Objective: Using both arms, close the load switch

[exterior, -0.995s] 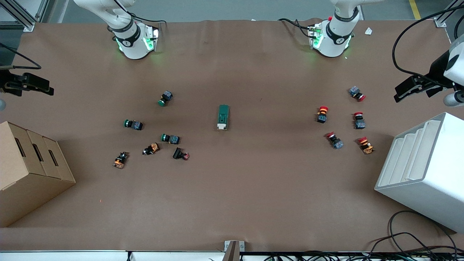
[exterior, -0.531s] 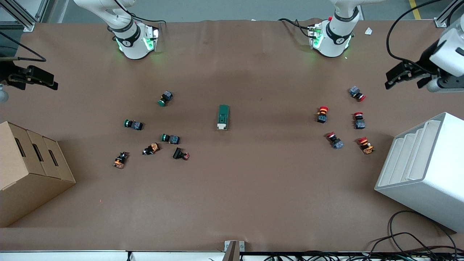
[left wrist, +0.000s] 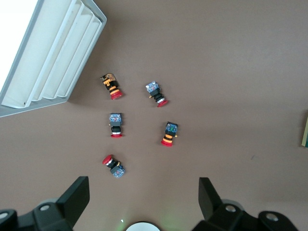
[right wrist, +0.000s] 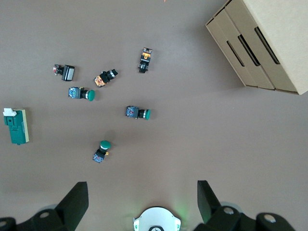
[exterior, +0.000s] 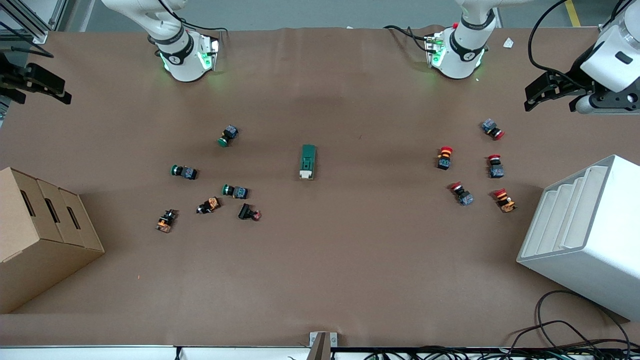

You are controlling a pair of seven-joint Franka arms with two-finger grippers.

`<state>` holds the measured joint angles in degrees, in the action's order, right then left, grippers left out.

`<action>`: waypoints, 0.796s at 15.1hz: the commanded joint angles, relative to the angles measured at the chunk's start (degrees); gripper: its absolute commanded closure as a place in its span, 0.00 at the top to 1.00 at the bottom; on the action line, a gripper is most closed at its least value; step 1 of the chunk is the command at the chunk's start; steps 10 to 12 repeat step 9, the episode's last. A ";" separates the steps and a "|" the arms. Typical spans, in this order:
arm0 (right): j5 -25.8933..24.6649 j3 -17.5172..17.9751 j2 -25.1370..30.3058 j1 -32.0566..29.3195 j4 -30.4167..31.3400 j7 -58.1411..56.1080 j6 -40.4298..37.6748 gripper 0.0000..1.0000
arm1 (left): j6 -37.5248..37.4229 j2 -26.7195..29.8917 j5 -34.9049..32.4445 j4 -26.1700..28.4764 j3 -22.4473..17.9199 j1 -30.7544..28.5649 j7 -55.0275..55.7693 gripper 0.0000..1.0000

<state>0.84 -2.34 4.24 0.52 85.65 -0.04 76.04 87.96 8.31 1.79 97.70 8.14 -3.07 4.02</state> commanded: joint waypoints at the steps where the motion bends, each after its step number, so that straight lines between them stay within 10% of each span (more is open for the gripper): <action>1: -0.31 1.29 2.09 -1.40 2.68 0.30 0.87 1.00 | -0.42 -1.27 -0.12 -2.59 -0.05 -0.36 -1.38 1.00; 12: -0.75 1.46 3.32 -1.31 4.70 -0.05 1.31 1.00 | -1.47 -2.77 -0.12 -4.09 -0.14 -0.27 -1.21 1.00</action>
